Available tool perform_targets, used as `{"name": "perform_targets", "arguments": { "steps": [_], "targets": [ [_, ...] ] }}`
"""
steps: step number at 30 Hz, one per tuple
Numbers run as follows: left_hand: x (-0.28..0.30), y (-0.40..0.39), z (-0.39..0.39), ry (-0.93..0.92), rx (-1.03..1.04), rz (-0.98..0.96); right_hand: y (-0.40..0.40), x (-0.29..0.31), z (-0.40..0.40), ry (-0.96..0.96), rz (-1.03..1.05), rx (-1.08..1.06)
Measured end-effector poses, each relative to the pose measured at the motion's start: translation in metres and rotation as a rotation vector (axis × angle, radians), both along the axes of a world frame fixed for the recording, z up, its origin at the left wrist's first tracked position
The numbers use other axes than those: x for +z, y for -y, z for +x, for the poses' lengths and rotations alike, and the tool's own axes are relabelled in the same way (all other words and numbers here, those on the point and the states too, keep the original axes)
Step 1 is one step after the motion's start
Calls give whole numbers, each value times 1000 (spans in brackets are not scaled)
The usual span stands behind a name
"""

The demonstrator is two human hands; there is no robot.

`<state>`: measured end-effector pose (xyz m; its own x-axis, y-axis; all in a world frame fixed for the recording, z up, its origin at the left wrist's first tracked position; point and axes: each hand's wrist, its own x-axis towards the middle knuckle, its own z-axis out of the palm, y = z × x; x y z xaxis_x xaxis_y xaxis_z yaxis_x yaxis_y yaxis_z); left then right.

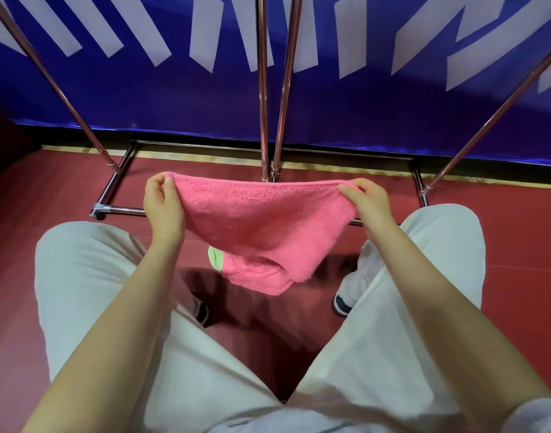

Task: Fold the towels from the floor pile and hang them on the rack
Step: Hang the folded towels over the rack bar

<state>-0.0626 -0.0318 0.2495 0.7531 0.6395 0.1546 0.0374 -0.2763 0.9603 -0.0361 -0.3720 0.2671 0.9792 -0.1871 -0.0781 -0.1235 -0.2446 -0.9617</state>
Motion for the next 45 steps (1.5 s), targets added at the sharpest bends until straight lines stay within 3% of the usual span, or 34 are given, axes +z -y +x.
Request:
{"name": "perform_targets", "arguments": {
  "steps": [3, 10, 16, 29, 38, 45],
  "targets": [
    [-1, 0, 2, -21, 9, -79, -4, -1, 2, -28, 156, -31],
    [-3, 2, 7, -117, 41, -596, -17, -8, 7, -144, 120, -113],
    [3, 28, 2, -200, -19, -798, -36, -15, 8, -329, 306, -222],
    [2, 100, -13, -253, -268, -616, -96, -13, -24, -267, 495, -71],
    [11, 116, -19, -123, -269, -504, -122, -8, -27, -96, 428, 144],
    [9, 109, -19, -108, -238, -619, -131, 0, -26, -151, 390, 229]
  ]
}}
